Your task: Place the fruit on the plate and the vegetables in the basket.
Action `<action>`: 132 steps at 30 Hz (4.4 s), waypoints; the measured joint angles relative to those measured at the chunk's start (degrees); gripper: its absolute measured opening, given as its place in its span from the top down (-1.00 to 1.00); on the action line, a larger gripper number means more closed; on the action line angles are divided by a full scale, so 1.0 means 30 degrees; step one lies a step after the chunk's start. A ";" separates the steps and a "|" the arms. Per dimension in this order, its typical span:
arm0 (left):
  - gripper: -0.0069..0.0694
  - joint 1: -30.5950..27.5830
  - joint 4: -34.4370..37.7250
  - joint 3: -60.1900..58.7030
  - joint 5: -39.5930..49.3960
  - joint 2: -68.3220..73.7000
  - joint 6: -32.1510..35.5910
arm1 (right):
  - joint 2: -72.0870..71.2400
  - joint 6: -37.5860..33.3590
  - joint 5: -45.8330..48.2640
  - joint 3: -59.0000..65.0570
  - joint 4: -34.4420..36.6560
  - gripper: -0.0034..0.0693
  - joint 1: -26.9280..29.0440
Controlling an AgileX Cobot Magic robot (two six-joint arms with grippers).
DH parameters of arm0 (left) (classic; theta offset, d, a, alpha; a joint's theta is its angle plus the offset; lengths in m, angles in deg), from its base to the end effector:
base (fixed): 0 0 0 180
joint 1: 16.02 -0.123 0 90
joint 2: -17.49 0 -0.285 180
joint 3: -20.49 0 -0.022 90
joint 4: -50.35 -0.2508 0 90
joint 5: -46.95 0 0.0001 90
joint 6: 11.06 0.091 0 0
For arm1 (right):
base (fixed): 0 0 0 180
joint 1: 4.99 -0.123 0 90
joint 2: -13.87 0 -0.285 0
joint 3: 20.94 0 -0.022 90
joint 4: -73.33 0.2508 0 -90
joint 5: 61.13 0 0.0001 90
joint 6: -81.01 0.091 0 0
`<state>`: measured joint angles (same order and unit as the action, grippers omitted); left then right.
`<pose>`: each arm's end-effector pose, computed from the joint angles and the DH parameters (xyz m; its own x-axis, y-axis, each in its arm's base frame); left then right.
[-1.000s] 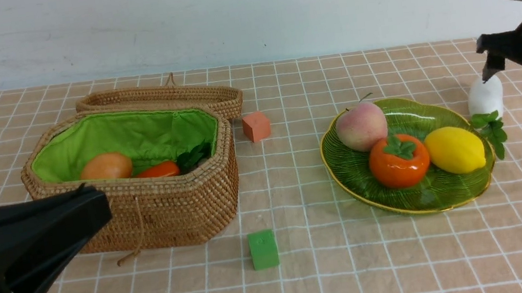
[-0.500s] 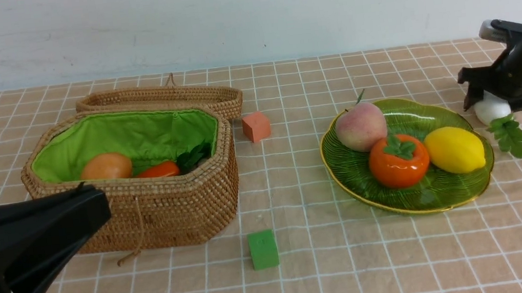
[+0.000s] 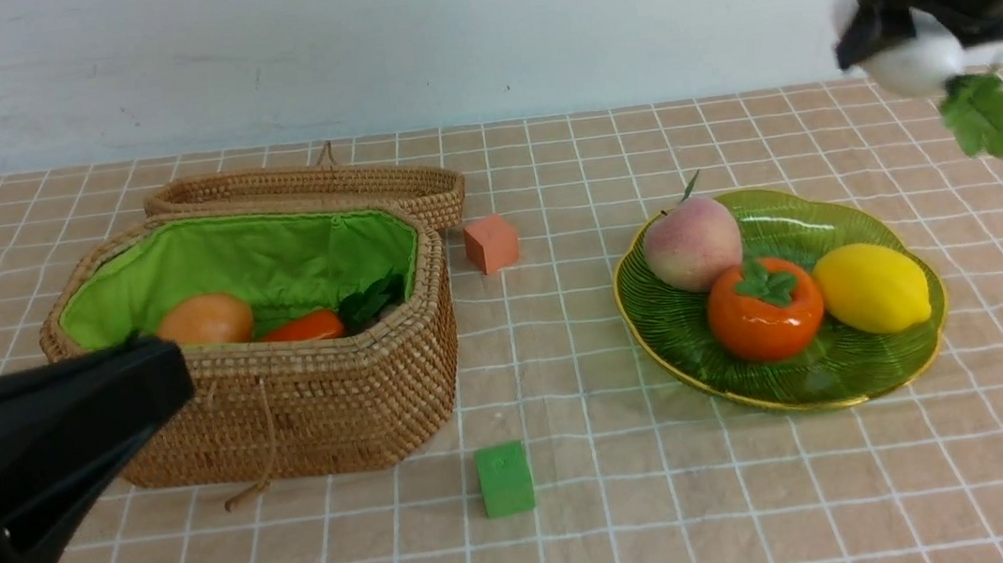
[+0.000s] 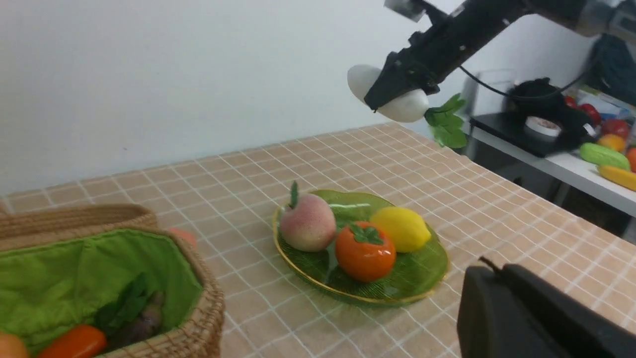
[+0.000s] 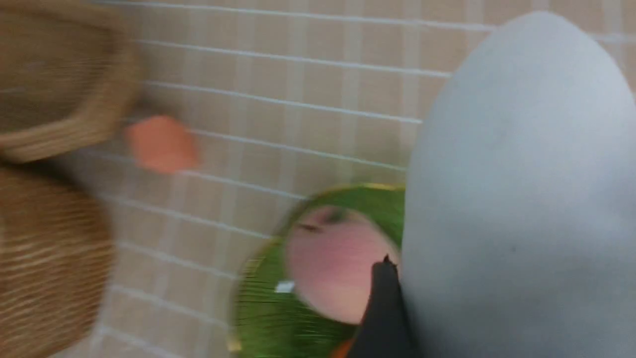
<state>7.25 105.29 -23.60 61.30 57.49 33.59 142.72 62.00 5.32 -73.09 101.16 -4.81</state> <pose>0.1010 -0.0636 0.3500 -0.1326 -0.1176 -0.9842 0.5589 0.8112 -0.1723 0.4702 0.0375 0.3606 -0.7320 -0.1094 -0.6725 -0.3628 0.8980 0.2489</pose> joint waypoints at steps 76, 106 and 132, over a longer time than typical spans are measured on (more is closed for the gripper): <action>0.72 -0.0018 -0.0369 -0.8012 -0.0061 -1.0852 -0.1319 | -3.1874 1.1317 -0.6424 3.1909 -0.9521 0.91 -0.7754; 0.62 -0.0018 -0.0345 -0.8033 -0.0122 -1.0872 -0.1319 | -4.0545 0.8551 -1.4973 4.3468 -1.0343 0.95 0.1438; 0.58 -0.0018 -0.0596 -0.8197 -0.1351 -1.0872 -0.1448 | -4.0545 0.8461 -1.4938 4.3468 -1.0277 0.92 0.1438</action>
<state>7.20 103.51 -48.19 57.25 24.87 29.25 21.08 87.38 -39.49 57.31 70.33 -0.50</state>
